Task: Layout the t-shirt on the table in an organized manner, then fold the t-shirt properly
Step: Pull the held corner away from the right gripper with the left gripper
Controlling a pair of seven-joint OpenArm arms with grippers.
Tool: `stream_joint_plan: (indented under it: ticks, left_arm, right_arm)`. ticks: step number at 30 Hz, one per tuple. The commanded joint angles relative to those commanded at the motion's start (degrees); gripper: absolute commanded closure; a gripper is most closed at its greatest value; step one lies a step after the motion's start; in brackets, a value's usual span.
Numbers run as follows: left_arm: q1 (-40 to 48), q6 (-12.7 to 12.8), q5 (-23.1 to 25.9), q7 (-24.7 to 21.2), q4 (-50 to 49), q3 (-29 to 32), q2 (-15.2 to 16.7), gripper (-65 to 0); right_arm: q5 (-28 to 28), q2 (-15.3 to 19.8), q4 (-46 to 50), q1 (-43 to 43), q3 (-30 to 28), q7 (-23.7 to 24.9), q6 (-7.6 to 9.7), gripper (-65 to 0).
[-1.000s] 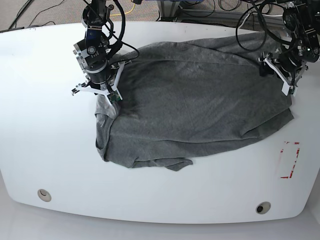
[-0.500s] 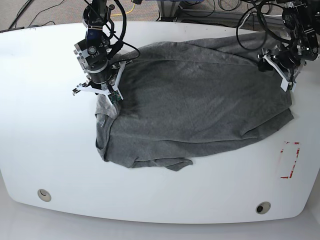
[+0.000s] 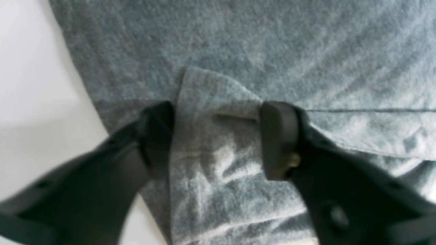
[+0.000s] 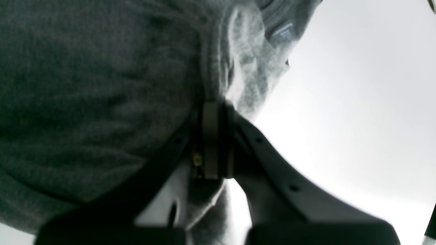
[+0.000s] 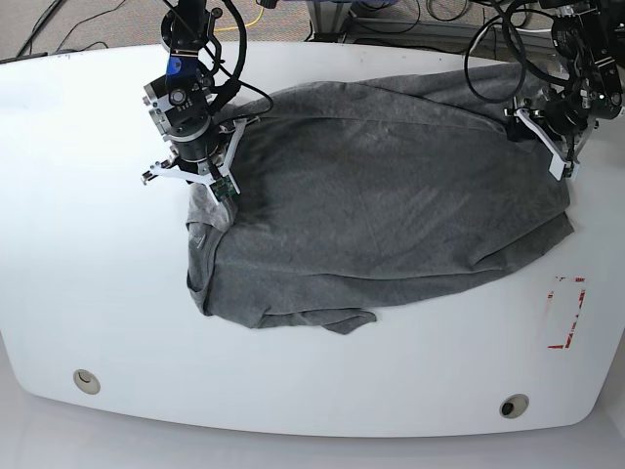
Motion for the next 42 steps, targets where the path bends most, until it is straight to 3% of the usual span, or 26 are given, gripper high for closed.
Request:
stream_joint_plan:
  ticks: [2, 6, 16, 28, 37, 40, 42]
  left_arm:
    - [0.00, 0.00, 0.00, 0.00, 0.00, 0.00, 0.00, -11.1]
    - [-0.09, -0.09, 0.00, 0.00, 0.00, 0.00, 0.00, -2.9]
    - [0.26, -0.09, -0.18, -0.09, 5.98, -1.67, 0.00, -3.1]
    - [0.26, -0.26, -0.26, 0.09, 6.33, -1.58, -0.18, -2.4]
    - [2.81, -0.26, -0.35, 0.09, 14.68, -1.76, -0.09, -2.4]
    - [3.16, -1.05, -0.35, 0.09, 17.76, -1.93, -0.09, -2.4]
    - [3.16, -3.16, -0.35, 0.09, 19.16, -3.43, -0.09, -2.4]
  right_arm:
    - [0.00, 0.00, 0.00, 0.00, 0.00, 0.00, 0.00, 0.0]
    - [0.00, 0.00, 0.00, 0.09, 0.00, 0.00, 0.00, 0.0]
    - [0.00, 0.00, 0.00, 0.09, 0.00, 0.00, 0.00, 0.0]
    - [0.00, 0.00, 0.00, 0.18, 0.00, 0.00, 0.00, 0.0]
    - [0.00, 0.79, 0.00, 0.18, 0.00, 0.00, 0.00, 0.0]
    - [0.00, 0.79, 0.00, 0.18, 0.00, 0.00, 0.00, 0.0]
    - [0.00, 0.79, 0.00, 0.26, 0.00, 0.00, 0.00, 0.0]
